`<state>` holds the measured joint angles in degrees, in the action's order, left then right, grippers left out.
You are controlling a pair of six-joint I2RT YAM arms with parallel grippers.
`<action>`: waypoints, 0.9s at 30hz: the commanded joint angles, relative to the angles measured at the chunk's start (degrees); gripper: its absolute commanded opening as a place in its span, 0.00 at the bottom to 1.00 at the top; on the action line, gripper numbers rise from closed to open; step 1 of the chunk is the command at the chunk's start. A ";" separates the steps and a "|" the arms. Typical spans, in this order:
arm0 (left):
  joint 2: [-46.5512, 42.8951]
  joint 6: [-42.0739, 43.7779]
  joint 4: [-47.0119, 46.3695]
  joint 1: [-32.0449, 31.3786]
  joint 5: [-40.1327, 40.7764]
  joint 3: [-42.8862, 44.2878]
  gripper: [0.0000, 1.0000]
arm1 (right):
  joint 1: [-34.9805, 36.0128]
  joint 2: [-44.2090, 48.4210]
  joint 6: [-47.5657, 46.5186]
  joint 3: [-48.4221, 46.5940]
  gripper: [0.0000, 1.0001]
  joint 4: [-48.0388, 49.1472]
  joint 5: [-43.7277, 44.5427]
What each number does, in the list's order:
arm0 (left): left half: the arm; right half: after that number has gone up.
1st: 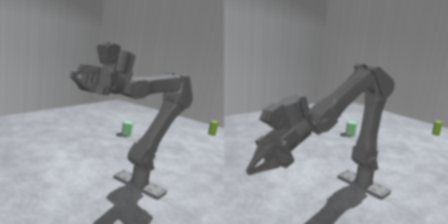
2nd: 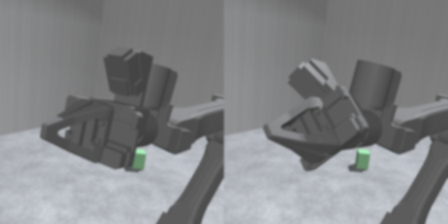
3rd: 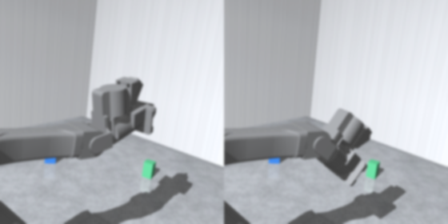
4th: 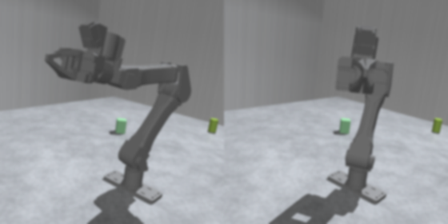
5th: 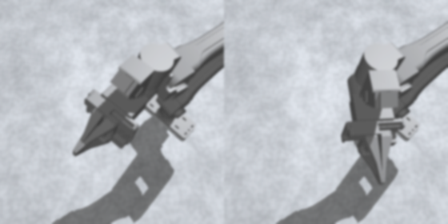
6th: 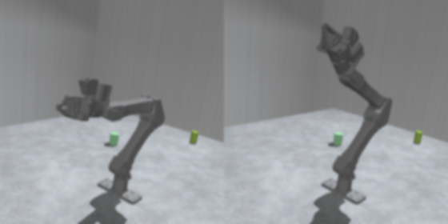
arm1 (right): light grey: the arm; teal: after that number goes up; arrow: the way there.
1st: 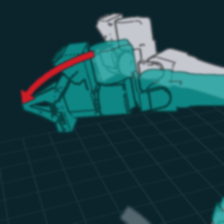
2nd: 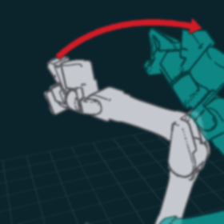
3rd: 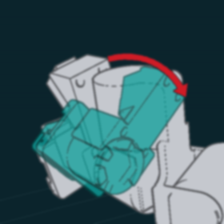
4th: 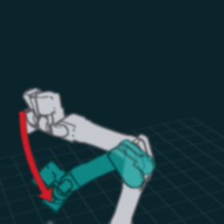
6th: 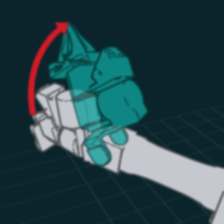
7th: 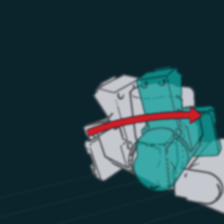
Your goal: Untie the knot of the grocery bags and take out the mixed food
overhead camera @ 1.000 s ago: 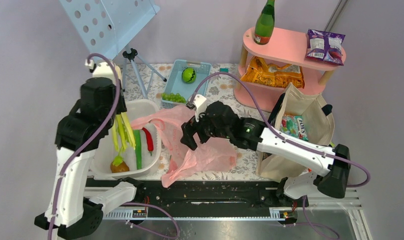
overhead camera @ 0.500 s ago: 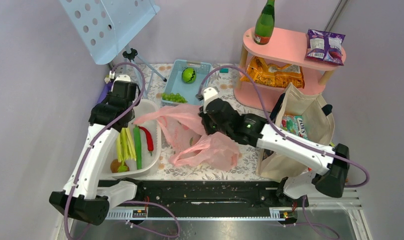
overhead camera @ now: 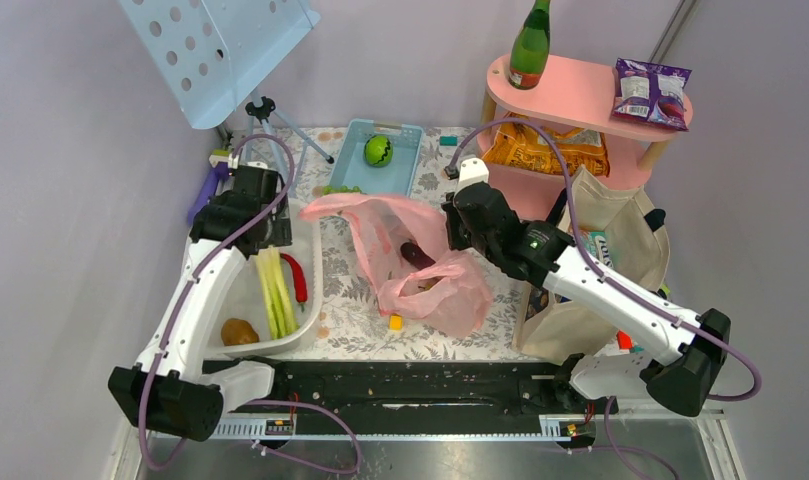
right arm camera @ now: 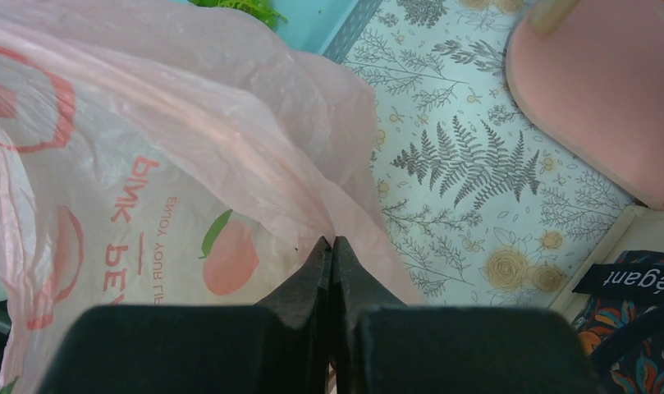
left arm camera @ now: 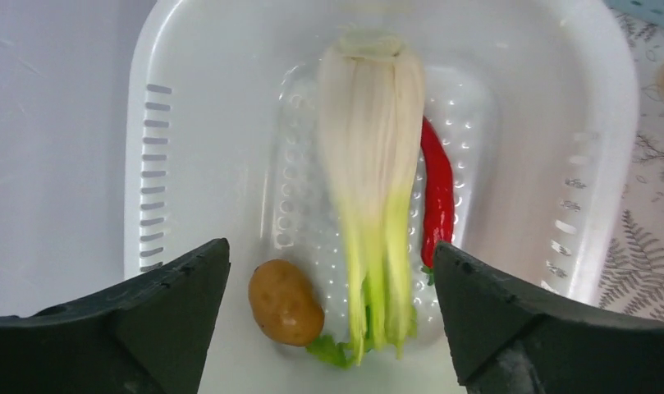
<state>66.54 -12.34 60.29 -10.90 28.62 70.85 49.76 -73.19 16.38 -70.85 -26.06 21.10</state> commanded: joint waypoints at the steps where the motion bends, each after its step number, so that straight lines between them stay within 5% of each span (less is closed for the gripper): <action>1: -2.99 -0.55 -1.60 0.27 -4.08 0.61 0.98 | -0.19 0.92 0.88 0.85 0.00 1.39 -1.09; 7: -4.99 1.27 -1.98 0.26 -9.70 0.73 0.99 | -0.26 1.20 1.36 0.89 0.00 1.95 -0.95; 17: -11.87 -8.88 -21.63 -1.15 -45.89 -4.71 0.99 | -0.64 4.26 1.65 3.72 0.00 5.99 -0.97; 27: -8.69 -19.05 -38.67 -17.06 -46.65 -9.78 0.99 | -1.97 6.47 4.96 6.16 0.00 6.43 1.89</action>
<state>56.86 -26.41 32.91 -23.31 -16.45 62.54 48.66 -68.42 19.18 -65.80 -21.63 20.45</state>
